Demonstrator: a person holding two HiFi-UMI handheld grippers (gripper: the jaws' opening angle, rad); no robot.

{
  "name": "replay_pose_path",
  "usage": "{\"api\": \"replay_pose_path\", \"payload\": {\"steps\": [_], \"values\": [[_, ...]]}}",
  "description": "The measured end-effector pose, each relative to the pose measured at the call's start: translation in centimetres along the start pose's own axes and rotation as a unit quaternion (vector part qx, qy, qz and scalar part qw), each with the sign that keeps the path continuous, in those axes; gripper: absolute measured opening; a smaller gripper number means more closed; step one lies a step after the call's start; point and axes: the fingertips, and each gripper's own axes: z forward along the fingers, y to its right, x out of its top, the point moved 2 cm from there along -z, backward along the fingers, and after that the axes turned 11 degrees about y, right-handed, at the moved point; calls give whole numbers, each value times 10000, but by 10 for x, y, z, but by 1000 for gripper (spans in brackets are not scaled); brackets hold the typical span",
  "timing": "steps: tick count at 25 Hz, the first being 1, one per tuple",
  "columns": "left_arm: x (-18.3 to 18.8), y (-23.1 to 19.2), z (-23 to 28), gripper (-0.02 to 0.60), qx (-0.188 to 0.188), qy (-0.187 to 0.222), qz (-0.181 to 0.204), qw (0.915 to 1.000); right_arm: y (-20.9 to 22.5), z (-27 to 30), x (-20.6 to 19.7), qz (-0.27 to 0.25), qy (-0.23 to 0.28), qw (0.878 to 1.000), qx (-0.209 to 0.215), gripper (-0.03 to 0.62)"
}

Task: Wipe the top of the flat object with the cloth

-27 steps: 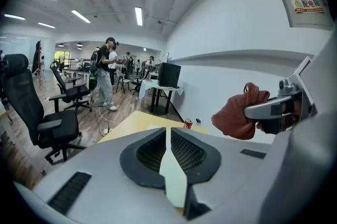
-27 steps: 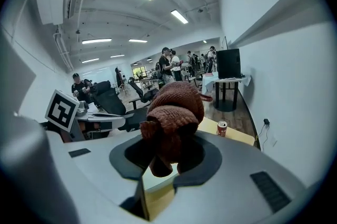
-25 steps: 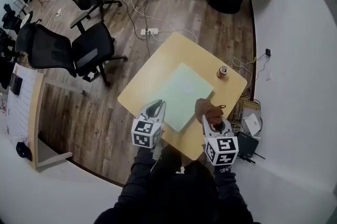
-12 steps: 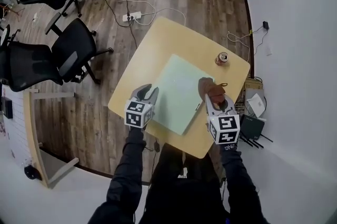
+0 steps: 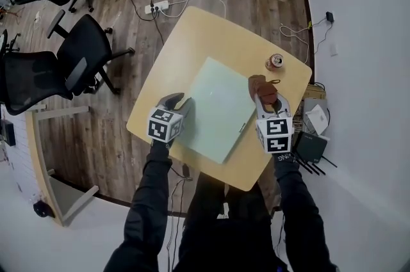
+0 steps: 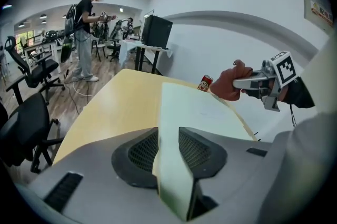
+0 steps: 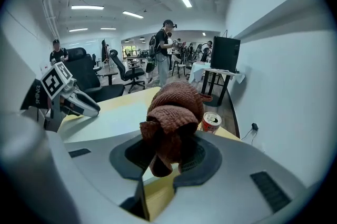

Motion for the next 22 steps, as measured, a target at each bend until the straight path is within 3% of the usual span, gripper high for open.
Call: {"api": "replay_pose_path", "payload": {"steps": [7,12,22], "values": [[-1,-2,3,121,-179,-114,-35,9998,-14,6,-31,18,-296,9991,310,117],[-2,-2,3,121,-128,-206,-62,9997,-50,-7,-47,37,-512,9953,819,117],[-3,-3,3,121,-80,-158,-140,9997,-89,-30,-63,18,-629,9909,1191,117]]}}
